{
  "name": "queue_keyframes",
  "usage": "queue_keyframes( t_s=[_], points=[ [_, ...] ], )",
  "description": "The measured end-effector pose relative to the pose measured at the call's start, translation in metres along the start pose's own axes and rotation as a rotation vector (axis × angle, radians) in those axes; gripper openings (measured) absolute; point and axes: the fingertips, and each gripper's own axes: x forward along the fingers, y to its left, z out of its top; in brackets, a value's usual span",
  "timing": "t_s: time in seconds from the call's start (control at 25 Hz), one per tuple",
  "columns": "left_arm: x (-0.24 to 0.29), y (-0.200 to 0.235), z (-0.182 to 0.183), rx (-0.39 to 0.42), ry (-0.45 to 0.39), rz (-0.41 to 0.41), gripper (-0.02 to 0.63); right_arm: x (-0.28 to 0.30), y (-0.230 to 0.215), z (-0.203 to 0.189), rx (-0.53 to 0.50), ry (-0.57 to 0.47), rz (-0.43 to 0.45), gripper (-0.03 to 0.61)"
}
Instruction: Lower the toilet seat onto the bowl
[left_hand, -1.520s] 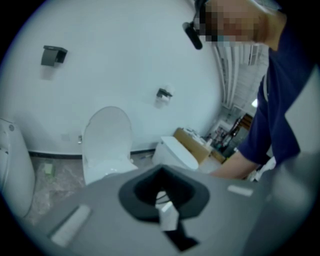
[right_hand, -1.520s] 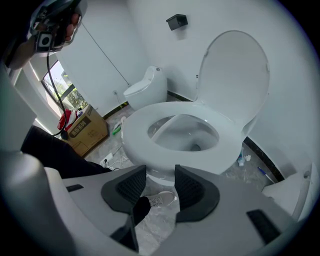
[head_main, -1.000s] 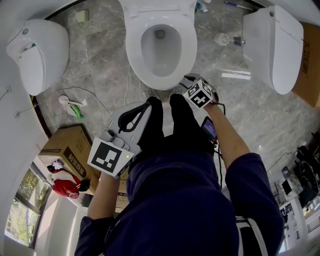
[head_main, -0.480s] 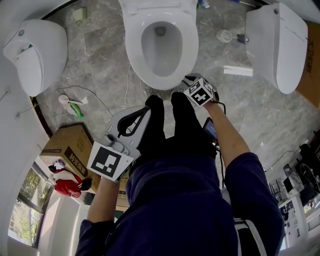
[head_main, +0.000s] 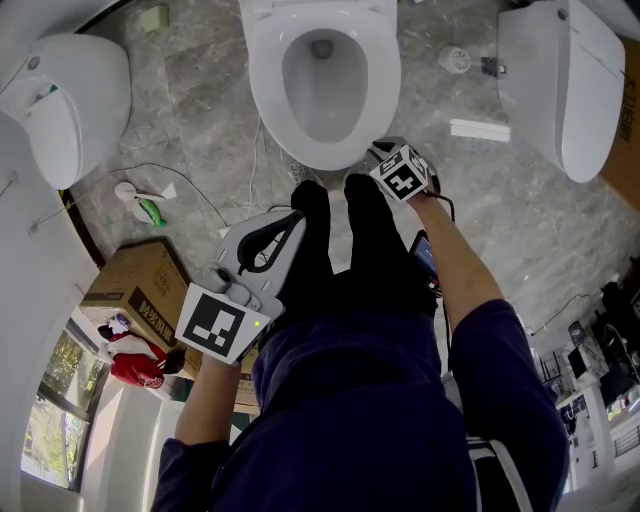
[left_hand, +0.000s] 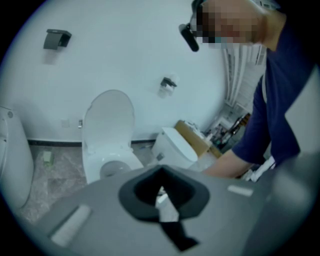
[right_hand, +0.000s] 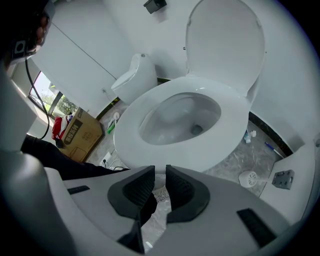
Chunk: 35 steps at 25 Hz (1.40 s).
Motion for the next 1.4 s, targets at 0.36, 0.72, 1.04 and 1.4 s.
queue_keyframes(
  t_s=[0.36, 0.72, 1.04, 1.4],
  points=[
    [0.005, 0.001, -0.022, -0.034, 0.027, -0.010, 0.003, 0.018, -0.006, -0.008, 0.032, 0.009, -0.011, 0.057],
    [0.015, 0.000, -0.038, -0.042, 0.042, -0.022, 0.003, 0.035, -0.012, -0.014, 0.058, 0.012, -0.022, 0.048],
    [0.021, 0.008, -0.045, -0.056, 0.053, -0.017, 0.003, 0.048, -0.016, -0.019, 0.088, 0.016, -0.032, 0.048],
    [0.024, 0.011, -0.047, -0.035, 0.061, -0.028, 0.003, 0.062, -0.021, -0.025, 0.107, 0.052, -0.042, 0.046]
  ],
)
